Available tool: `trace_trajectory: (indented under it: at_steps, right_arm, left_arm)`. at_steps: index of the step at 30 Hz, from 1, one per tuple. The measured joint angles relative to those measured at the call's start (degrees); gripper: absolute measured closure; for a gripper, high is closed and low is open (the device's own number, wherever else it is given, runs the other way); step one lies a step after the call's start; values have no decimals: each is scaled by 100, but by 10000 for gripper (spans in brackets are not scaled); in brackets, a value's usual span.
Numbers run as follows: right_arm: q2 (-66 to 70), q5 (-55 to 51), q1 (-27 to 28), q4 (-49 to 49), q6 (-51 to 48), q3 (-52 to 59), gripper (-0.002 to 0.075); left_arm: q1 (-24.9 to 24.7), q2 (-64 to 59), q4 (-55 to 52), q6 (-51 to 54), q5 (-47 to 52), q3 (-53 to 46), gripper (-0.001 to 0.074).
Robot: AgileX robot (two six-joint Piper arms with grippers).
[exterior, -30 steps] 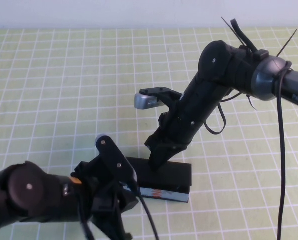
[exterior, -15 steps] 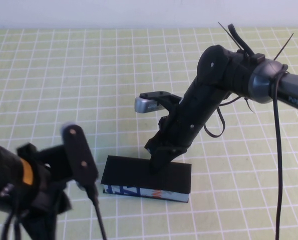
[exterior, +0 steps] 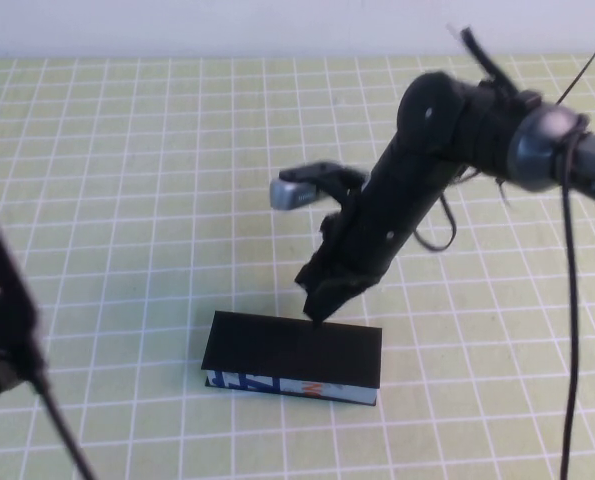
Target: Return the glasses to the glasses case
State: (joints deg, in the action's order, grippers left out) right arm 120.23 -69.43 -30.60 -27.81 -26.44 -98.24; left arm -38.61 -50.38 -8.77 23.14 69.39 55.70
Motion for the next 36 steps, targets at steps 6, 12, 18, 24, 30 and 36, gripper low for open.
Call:
trace_trajectory:
  at_steps: [6,12,18,24,30,36]
  right_arm:
    - [-1218,-25,0,1327,500,-222,743]
    - [-2759,-76,0,2193,1336,-185,743]
    - [-4378,575,0,2057,1536,780,743]
    - [-6140,1982,0,2057,1557,2783,743]
    - [-7564,2929,0,2189,1557,4773,743]
    - [-8748,3978,0,2194,1557,6431,743]
  left_arm:
    - [0,1086,-13,-686,60,0,739]
    - [0,2223,-26,-1541,-353,-292,739]
    - [0,2901,-166,-2484,-1117,-930,739]
    - [0,2969,-167,-2936,-1417,-1537,739]
    - [0,2969,-64,-3070,-1876,-1770,739]
    - [0,2969,-64,-3106,-2291,-1770,739]
